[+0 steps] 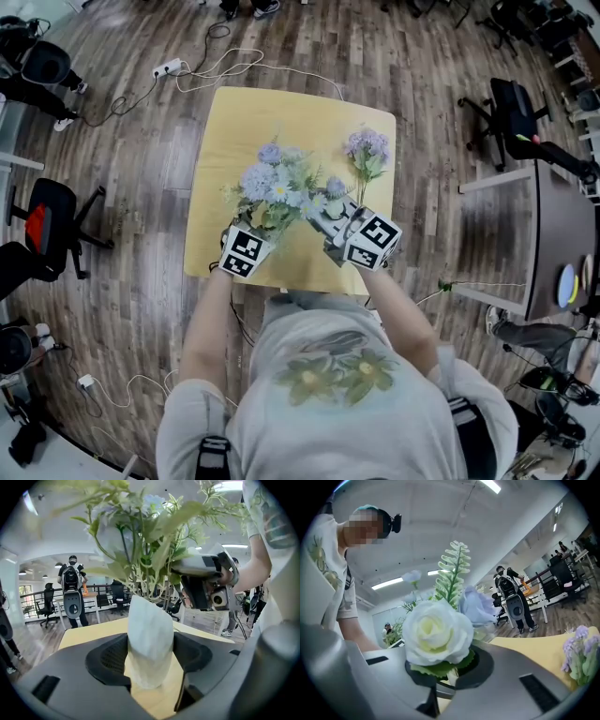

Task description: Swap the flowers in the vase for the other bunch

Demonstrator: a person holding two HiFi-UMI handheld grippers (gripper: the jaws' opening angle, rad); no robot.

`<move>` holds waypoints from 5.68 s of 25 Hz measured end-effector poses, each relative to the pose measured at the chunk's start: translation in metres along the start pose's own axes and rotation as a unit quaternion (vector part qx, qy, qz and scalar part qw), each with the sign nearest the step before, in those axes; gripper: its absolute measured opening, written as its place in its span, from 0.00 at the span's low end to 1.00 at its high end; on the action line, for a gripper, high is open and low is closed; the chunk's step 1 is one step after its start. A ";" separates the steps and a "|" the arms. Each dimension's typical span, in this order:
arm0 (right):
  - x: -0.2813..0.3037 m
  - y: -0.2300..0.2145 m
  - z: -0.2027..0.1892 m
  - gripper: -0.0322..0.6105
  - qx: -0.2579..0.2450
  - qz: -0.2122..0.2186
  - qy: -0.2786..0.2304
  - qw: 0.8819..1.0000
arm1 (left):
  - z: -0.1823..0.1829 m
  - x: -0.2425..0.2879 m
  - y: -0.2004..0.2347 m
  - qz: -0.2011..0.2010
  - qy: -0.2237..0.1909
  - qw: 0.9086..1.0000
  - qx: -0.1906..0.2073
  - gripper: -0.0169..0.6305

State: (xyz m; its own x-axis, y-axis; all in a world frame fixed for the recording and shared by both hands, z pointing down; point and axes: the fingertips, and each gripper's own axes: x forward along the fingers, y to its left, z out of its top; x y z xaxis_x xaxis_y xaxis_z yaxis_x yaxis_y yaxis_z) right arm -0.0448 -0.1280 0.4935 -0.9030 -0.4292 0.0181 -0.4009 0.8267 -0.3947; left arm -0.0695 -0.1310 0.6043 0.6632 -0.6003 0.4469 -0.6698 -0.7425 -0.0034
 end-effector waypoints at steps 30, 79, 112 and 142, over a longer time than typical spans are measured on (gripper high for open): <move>-0.046 0.005 0.182 0.13 0.031 -0.040 -0.113 0.992 | -0.002 -0.006 -0.004 0.000 0.004 1.000 -0.002 0.53; -0.030 -0.173 -0.093 0.41 0.088 -0.245 0.248 0.933 | -0.001 0.012 0.017 0.014 -0.006 1.000 -0.019 0.53; -0.130 -0.339 -0.144 0.24 0.284 -0.436 0.199 0.831 | 0.005 0.035 0.008 0.016 -0.003 0.999 -0.032 0.53; -0.086 -0.215 0.046 0.15 0.079 -0.289 -0.012 0.954 | 0.002 0.014 0.000 0.043 0.019 0.998 -0.046 0.53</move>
State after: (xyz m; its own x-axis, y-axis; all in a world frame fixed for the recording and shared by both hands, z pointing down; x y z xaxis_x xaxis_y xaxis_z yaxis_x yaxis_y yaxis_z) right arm 0.1259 -0.2854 0.5344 -0.5341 -0.8062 0.2545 -0.8005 0.3854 -0.4590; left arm -0.0590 -0.1402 0.6087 0.5907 -0.6470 0.4822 -0.7523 -0.6577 0.0391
